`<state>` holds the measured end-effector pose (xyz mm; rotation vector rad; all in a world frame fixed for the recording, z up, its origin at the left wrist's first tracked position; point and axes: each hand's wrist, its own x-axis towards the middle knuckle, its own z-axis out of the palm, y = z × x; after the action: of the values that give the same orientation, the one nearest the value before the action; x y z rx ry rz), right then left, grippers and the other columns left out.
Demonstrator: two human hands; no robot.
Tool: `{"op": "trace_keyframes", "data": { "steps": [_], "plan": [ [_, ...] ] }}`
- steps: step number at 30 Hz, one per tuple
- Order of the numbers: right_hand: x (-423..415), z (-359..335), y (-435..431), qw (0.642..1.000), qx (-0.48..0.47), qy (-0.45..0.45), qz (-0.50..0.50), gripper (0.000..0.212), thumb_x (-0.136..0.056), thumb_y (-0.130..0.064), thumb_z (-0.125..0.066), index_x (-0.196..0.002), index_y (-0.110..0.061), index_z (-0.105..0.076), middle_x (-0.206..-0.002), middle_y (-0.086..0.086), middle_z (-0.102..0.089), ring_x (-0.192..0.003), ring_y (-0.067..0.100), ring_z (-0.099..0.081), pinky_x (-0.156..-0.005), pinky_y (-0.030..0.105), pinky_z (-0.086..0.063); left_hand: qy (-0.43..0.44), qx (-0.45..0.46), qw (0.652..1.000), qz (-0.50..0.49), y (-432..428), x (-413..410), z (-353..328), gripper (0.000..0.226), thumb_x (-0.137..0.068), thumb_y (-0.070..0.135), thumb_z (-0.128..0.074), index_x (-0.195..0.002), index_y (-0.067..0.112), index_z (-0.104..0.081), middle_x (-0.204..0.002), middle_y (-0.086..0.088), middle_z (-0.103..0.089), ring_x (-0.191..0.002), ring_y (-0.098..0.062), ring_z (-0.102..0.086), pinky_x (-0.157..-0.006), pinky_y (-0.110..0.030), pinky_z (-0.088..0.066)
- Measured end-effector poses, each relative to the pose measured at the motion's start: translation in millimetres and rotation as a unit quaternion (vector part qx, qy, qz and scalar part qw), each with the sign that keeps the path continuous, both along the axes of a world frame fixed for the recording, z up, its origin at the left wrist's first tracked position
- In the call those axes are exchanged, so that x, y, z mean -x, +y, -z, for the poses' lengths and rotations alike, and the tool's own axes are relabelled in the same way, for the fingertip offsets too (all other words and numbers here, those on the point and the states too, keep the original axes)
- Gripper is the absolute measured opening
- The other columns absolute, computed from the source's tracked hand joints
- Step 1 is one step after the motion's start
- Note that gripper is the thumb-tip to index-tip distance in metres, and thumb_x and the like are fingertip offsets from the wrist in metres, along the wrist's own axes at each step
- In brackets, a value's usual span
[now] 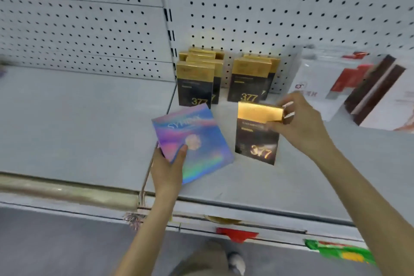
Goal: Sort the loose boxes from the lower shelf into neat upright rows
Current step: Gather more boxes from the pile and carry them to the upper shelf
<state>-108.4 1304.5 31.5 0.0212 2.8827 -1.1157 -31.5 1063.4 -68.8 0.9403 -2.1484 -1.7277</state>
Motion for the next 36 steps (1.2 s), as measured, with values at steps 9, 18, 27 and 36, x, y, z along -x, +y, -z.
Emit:
{"op": "trace_keyframes", "data": {
  "steps": [9, 18, 27, 36],
  "plan": [
    [86, -24, -20, 0.979, -0.141, 0.074, -0.125, 0.028, -0.094, -0.016, -0.060, -0.121, -0.016, -0.054, -0.123, 0.007, -0.058, -0.108, 0.025, -0.056, -0.087, 0.028, -0.038, 0.027, 0.075, 0.997, 0.011, 3, 3, 3, 0.041, -0.082, 0.026, -0.072, -0.115, 0.008, -0.056, -0.098, -0.002, -0.064, -0.085, -0.017, -0.057, -0.062, -0.005, -0.039],
    [138, -41, -22, 0.842, -0.487, 0.116, -0.202, 0.016, -0.092, -0.021, -0.058, -0.100, -0.007, -0.054, -0.085, 0.010, -0.058, -0.084, 0.031, -0.054, -0.076, 0.038, -0.034, 0.046, 0.077, 0.996, 0.015, 0, 1, 13, 0.047, -0.081, 0.031, -0.072, -0.120, 0.012, -0.054, -0.106, 0.000, -0.066, -0.088, -0.014, -0.059, -0.064, -0.004, -0.040],
    [136, -44, -18, 0.843, -0.487, 0.116, -0.197, 0.018, -0.089, -0.015, -0.063, -0.100, -0.005, -0.055, -0.091, 0.012, -0.052, -0.077, 0.027, -0.049, -0.065, 0.037, -0.037, 0.064, 0.068, 0.995, 0.027, -1, 0, 13, 0.050, -0.083, 0.036, -0.069, -0.124, 0.013, -0.051, -0.109, 0.003, -0.064, -0.089, -0.011, -0.058, -0.073, -0.022, -0.043],
    [136, -25, -17, 0.835, -0.497, 0.158, -0.176, 0.041, -0.087, -0.027, -0.067, -0.114, -0.003, -0.046, -0.104, 0.017, -0.059, -0.095, 0.038, -0.060, -0.070, 0.045, -0.044, 0.070, 0.072, 0.995, 0.026, 0, 1, 13, 0.051, -0.083, 0.036, -0.070, -0.123, 0.012, -0.051, -0.109, 0.001, -0.064, -0.088, -0.013, -0.058, -0.074, -0.024, -0.044]
  ]
}}
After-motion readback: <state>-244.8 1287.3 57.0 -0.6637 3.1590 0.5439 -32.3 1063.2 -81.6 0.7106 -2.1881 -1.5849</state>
